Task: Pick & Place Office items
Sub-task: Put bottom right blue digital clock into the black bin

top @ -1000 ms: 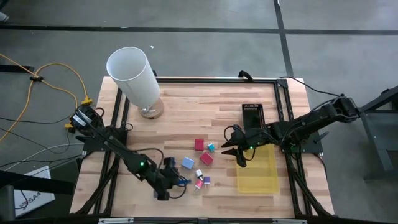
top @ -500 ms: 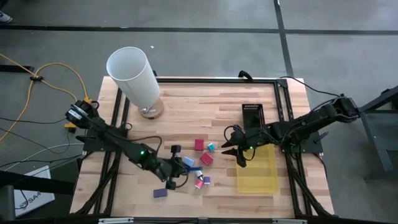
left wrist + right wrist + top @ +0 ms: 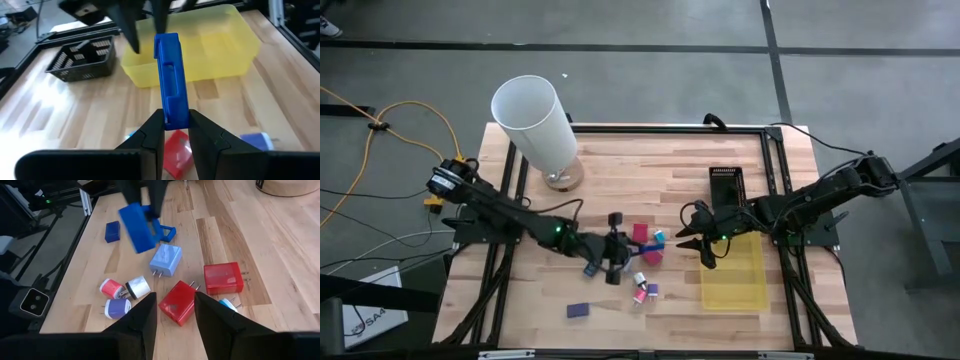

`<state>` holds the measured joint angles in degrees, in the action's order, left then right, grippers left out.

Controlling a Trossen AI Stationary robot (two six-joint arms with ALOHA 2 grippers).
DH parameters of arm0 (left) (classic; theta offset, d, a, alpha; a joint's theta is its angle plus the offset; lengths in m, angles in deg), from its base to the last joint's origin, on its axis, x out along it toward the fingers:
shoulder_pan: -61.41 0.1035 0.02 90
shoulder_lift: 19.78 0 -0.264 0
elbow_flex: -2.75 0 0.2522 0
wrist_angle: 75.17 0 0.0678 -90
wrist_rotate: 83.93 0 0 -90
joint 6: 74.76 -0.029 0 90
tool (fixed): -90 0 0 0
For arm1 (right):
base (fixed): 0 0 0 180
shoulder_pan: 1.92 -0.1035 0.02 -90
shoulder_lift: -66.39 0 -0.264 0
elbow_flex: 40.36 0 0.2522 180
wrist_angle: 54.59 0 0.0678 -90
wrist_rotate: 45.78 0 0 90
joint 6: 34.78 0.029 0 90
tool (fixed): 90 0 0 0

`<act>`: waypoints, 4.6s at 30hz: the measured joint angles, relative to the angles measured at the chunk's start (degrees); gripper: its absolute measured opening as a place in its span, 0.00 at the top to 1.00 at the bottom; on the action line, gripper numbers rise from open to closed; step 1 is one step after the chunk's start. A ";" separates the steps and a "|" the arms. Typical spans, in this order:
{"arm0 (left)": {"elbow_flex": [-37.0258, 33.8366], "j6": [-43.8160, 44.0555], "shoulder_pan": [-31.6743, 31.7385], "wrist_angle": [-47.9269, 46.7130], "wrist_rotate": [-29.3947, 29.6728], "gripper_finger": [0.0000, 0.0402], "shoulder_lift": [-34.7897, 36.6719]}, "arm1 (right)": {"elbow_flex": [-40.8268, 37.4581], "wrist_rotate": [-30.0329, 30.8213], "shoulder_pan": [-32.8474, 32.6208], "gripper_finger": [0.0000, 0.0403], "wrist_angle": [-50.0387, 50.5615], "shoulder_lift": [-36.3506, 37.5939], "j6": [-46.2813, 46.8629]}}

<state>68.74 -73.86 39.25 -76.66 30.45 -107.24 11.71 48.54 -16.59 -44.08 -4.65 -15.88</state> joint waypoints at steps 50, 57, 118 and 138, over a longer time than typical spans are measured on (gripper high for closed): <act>0.00 -2.40 5.60 10.56 -5.62 0.85 -0.02 | 0.00 4.72 0.06 0.71 -9.49 -0.02 -13.19; 0.00 -2.41 5.60 10.52 -5.62 0.85 -0.02 | 0.00 4.69 0.07 0.71 -9.95 -0.02 -13.19; 0.00 -1.28 5.38 11.36 -7.78 0.68 -0.04 | 0.00 1.33 0.04 0.87 -13.93 -0.02 -16.17; 0.00 -1.30 5.38 12.09 -8.13 0.68 -0.04 | 0.00 22.44 2.38 0.87 0.12 -0.02 -2.74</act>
<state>68.74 -75.16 44.63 -64.57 22.32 -107.28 11.71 70.97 -14.21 -43.96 -4.68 -18.62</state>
